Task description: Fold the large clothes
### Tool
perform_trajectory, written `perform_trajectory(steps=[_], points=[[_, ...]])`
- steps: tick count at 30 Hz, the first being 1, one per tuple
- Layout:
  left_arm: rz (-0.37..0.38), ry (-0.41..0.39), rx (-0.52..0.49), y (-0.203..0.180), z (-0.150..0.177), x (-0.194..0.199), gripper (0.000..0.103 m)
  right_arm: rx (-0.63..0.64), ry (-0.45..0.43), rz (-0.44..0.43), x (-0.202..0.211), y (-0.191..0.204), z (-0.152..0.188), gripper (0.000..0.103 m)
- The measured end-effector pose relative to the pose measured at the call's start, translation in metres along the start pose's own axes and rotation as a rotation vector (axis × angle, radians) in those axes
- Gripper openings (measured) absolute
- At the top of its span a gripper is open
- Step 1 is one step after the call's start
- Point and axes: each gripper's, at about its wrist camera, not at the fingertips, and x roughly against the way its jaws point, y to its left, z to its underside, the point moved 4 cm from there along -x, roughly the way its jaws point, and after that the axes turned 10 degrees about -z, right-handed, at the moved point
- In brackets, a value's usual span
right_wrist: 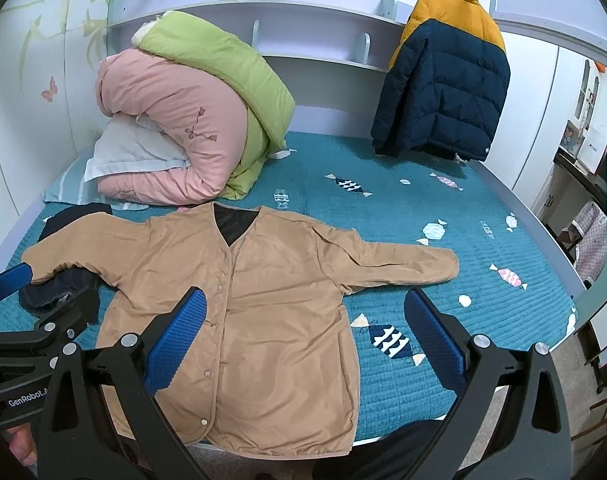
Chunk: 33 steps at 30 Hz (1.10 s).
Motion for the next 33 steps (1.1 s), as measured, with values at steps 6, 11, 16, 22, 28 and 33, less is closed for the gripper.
perform_trajectory(steps=[6,11,16,22,28,33], points=[[-0.007,0.029,0.0,0.001,0.001,-0.005,0.099,0.015,0.011,0.006,-0.004,0.001,0.001,0.096],[0.007,0.004,0.014,0.003,-0.002,-0.005,0.099,0.022,0.028,0.009,-0.007,0.0,0.002,0.096],[0.015,0.008,0.023,0.008,0.0,-0.011,0.099,0.028,0.036,0.007,-0.011,0.002,0.003,0.096],[0.031,0.037,0.041,0.015,0.002,-0.019,0.099,0.004,0.079,-0.034,-0.023,0.004,0.005,0.096],[0.049,0.046,0.083,0.027,0.005,-0.024,0.099,-0.011,0.135,-0.067,-0.036,0.013,0.011,0.096],[0.053,0.053,0.131,0.042,0.006,-0.029,0.099,-0.018,0.2,-0.11,-0.049,0.024,0.016,0.096]])
